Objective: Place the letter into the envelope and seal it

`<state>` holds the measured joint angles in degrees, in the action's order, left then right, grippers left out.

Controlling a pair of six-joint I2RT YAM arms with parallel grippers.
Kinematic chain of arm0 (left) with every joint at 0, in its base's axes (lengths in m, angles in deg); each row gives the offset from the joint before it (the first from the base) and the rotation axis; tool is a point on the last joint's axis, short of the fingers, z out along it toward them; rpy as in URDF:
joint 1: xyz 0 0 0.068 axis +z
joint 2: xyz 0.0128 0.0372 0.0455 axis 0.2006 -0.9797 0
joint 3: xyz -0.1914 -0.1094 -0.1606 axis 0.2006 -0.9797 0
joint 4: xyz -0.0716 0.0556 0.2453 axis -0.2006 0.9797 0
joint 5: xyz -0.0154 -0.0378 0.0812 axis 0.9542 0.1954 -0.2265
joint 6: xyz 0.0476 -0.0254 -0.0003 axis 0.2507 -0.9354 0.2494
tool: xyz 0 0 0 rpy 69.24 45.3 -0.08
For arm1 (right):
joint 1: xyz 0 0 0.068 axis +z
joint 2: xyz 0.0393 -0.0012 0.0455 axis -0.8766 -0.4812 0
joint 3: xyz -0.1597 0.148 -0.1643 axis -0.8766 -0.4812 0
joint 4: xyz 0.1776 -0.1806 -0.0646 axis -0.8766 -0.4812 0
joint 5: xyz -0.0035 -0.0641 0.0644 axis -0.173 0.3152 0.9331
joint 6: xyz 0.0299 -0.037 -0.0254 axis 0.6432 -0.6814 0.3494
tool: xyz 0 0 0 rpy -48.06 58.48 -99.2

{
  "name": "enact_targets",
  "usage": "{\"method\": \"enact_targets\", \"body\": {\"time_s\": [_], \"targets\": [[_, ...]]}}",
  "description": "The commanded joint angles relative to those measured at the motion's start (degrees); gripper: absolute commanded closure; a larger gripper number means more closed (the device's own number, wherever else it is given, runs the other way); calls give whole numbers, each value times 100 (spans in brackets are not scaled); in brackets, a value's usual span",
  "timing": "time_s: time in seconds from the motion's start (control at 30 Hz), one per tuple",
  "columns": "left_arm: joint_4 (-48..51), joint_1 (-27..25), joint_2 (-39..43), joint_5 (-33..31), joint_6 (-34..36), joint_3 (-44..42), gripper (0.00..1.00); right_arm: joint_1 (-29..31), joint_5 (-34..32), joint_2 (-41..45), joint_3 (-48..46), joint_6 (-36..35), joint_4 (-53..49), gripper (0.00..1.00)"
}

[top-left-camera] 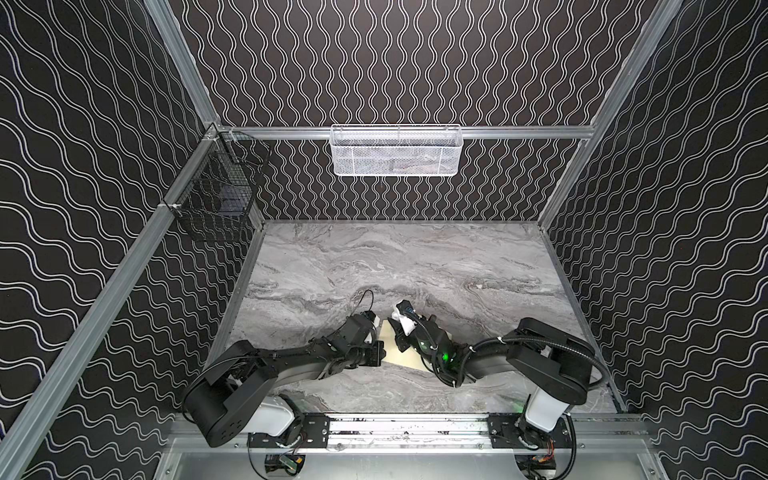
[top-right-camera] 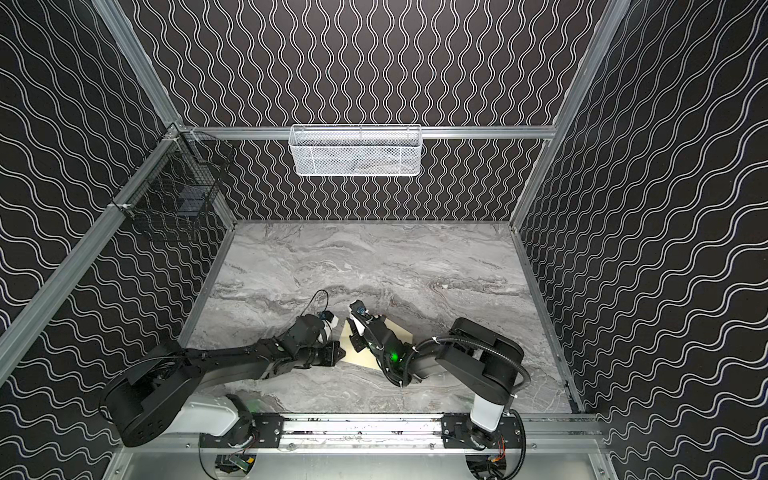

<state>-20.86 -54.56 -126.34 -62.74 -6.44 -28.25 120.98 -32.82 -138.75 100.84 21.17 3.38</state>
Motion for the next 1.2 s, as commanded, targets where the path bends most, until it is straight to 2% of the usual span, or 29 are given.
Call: {"method": "enact_targets", "body": {"time_s": [0.0,0.2,0.53,0.7,0.8,1.0,1.17], "targets": [[957,0,-71,-179,52,-56,100,66,247,-38,89,11,142,100],[990,0,-22,-197,42,-57,100,125,499,-556,257,250,392,100],[986,0,9,-192,28,-82,100,-127,164,-692,13,294,551,100],[964,0,30,-205,-3,-117,100,-220,169,-165,-8,11,281,100],[986,0,9,-205,-3,-92,100,-62,332,303,-112,43,34,100],[1089,0,104,-260,-42,-99,100,591,-454,1203,-769,586,-1050,100],[1068,-2,87,-233,-72,-127,100,681,-962,1641,-1367,1095,-1489,100]]}}
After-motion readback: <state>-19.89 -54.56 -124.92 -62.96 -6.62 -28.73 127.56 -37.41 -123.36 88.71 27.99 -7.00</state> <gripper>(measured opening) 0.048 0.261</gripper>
